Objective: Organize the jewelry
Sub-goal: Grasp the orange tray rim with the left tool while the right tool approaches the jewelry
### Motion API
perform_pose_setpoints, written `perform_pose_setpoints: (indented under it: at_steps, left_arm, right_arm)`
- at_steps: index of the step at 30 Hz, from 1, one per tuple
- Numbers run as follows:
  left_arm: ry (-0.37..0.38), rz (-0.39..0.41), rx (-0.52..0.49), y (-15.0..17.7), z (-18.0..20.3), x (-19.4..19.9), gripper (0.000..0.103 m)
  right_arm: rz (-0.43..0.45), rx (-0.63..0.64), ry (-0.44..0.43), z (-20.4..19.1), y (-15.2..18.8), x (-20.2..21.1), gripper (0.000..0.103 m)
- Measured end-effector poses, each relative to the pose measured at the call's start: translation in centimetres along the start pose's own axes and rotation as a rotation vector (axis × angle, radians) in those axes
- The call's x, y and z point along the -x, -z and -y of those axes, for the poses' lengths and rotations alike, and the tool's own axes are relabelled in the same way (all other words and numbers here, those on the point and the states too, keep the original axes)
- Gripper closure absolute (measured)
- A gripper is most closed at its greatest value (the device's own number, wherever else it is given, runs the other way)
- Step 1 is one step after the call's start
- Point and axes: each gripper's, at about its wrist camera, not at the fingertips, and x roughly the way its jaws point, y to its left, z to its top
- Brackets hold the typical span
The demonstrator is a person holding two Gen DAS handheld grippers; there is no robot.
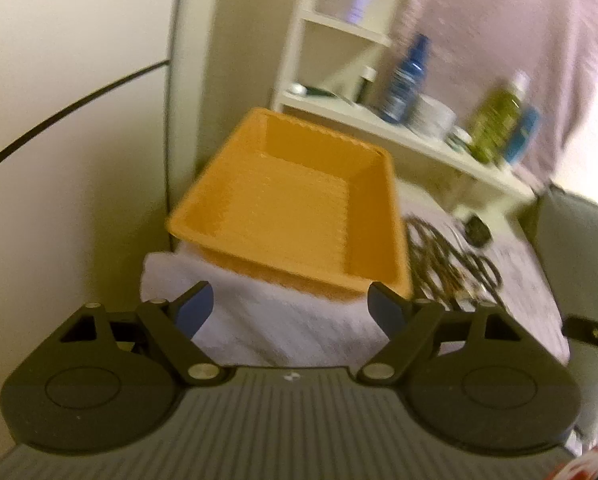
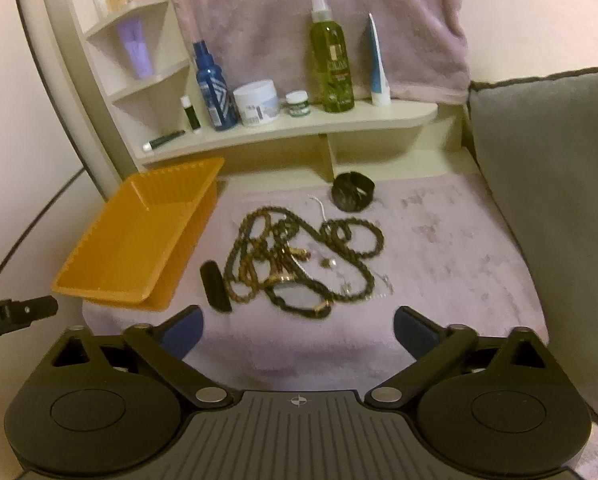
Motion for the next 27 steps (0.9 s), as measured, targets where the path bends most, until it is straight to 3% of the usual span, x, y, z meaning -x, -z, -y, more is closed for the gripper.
perform_pose_setpoints:
  at_steps: [6,17,27]
  left_arm:
    - [-0.042,0.035,0.091,-1.0,-3.5,-2.7,0.03]
    - [-0.066,0.071,0.223,-2.0,-6.9,-6.6,0.036]
    - [-0.055,0.055,0.28,-2.7,-7.5,-9.2,0.062]
  right_arm:
    - [0.019,-0.026,-0.003,0.9,-0.3,-1.5,0.011]
    - [0.029,-0.037,0.019,2.1,-1.0,-4.9,0.017]
    - [-0.004,-0.039,0.027,2.3,-1.4,-7.7,0.023]
